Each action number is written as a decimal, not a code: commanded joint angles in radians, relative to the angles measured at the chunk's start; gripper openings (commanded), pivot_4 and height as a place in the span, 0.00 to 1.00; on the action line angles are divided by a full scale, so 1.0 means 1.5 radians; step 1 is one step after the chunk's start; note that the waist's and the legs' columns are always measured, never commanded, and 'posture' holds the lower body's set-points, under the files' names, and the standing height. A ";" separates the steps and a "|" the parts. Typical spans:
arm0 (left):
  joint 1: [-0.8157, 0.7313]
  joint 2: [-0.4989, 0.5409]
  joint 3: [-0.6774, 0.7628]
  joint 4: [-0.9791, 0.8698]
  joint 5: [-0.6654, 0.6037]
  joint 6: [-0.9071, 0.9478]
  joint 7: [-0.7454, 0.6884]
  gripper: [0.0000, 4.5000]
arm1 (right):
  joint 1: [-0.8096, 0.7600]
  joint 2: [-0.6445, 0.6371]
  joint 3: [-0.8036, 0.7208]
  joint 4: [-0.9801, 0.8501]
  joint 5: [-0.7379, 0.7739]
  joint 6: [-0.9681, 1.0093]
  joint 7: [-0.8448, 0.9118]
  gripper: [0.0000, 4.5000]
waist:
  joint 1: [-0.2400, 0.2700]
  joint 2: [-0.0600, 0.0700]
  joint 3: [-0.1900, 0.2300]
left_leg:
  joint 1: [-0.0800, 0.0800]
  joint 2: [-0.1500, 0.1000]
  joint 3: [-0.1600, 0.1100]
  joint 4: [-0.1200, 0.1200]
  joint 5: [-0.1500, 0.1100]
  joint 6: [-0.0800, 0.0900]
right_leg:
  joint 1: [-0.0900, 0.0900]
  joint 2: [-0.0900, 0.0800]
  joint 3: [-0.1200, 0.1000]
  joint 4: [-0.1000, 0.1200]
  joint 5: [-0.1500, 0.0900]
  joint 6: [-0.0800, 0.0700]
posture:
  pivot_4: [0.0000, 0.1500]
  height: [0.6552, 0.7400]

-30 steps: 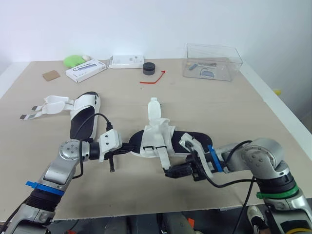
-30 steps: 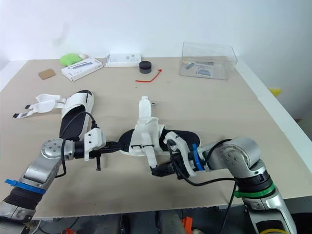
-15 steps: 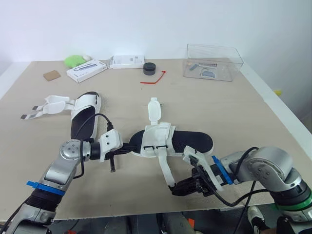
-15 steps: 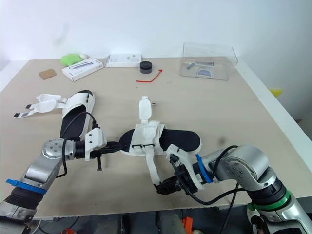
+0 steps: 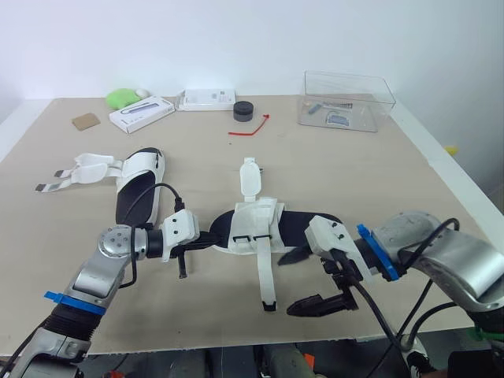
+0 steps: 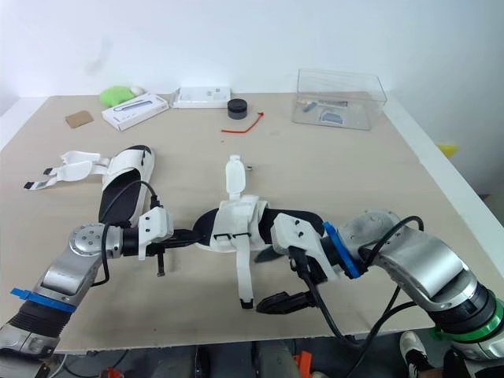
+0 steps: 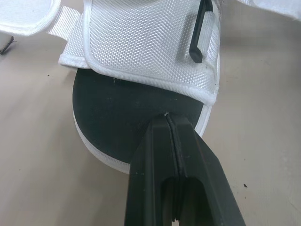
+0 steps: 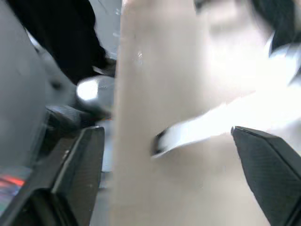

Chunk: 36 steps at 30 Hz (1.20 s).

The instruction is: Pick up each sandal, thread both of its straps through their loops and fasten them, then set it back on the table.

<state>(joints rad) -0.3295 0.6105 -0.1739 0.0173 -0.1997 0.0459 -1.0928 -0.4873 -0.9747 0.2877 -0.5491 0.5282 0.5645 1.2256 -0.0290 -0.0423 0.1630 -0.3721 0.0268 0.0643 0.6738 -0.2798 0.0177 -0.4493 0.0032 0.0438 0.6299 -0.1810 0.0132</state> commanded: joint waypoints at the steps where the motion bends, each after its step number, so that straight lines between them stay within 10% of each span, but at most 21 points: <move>1: 0.004 0.004 -0.018 0.016 0.013 0.007 -0.012 0.00 | -0.001 0.044 0.021 0.056 -0.163 -0.332 0.024 0.99 | 0.001 0.000 0.000 | 0.000 0.000 0.000 0.000 0.000 0.000 | 0.000 0.000 0.000 0.000 0.000 0.000 | 1.00 1.00; 8: 0.001 0.006 -0.016 0.019 0.011 0.009 -0.014 0.00 | -0.013 0.091 0.070 0.288 -0.448 -0.869 -0.063 0.99 | 0.002 0.000 0.000 | 0.001 -0.001 0.003 0.000 0.000 0.000 | 0.000 -0.001 0.002 0.000 0.000 0.000 | 1.00 1.00; 23: 0.012 0.008 -0.012 0.007 0.007 0.020 -0.011 0.00 | -0.063 0.137 0.124 0.375 -0.453 -1.016 -0.108 0.99 | 0.003 0.000 0.000 | 0.004 0.000 0.004 0.000 0.000 0.000 | 0.002 0.000 0.003 0.002 0.002 -0.005 | 1.00 1.00; 31: 0.014 0.006 -0.013 0.004 0.009 0.021 -0.007 0.00 | -0.055 0.128 0.137 0.370 -0.428 -0.996 -0.092 0.25 | 0.003 0.000 0.000 | 0.008 0.000 0.004 -0.001 0.000 0.000 | 0.005 0.000 0.003 0.003 -0.001 -0.005 | 1.00 1.00; 36: 0.018 0.005 -0.014 0.002 0.010 0.021 -0.006 0.00 | -0.032 0.125 0.139 0.355 -0.362 -0.924 -0.077 0.01 | 0.003 0.000 0.000 | 0.009 0.000 0.004 -0.001 0.000 0.000 | 0.005 0.000 0.004 0.003 -0.001 -0.005 | 1.00 1.00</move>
<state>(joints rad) -0.3281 0.6107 -0.1759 0.0197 -0.2002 0.0644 -1.0940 -0.5480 -0.7775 0.5036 0.0241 -0.0943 -0.8850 1.0982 -0.0244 -0.0426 0.1628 -0.3592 0.0271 0.0700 0.6729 -0.2798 0.0177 -0.4417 0.0029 0.0498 0.6350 -0.1825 0.0061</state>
